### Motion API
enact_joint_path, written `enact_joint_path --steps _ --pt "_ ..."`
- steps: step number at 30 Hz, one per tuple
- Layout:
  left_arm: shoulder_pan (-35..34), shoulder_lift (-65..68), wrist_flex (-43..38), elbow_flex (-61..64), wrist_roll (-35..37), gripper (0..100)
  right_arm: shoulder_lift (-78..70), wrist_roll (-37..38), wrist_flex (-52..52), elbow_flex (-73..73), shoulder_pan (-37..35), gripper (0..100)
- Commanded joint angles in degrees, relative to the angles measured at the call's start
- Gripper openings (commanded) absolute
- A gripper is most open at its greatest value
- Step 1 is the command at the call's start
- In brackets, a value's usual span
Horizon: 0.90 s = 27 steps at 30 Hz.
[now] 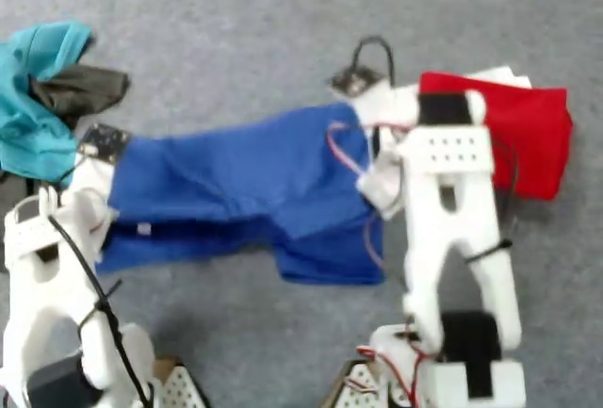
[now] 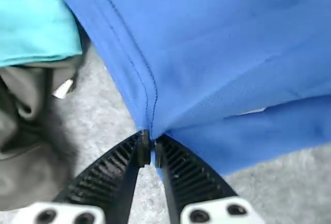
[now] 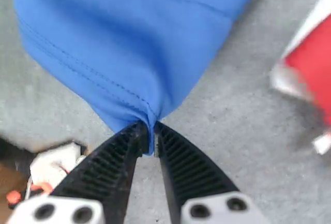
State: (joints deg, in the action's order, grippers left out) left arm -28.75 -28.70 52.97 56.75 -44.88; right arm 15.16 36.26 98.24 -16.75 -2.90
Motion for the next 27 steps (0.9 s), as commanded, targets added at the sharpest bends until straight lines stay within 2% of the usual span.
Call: enact_joint_path --steps 1,4,12,18,27 --pt "-0.7 -1.9 -3.5 2.9 -4.1 3 5.7 2.9 -3.4 -9.5 0.8 1.4" --pt "-0.6 -1.4 -5.5 4.0 -4.2 3 6.5 3.5 -6.5 -14.0 0.9 1.4" --pt "-2.9 1.2 -4.8 3.7 -4.4 3 6.5 3.7 -11.3 -21.1 0.8 1.4" --pt "-5.2 -1.3 8.4 -3.3 -6.6 3 6.5 3.6 -13.6 -22.9 0.8 1.4" --pt "-4.8 -2.1 8.7 0.3 -8.9 3 6.5 3.1 -15.2 -23.5 -3.4 1.4"
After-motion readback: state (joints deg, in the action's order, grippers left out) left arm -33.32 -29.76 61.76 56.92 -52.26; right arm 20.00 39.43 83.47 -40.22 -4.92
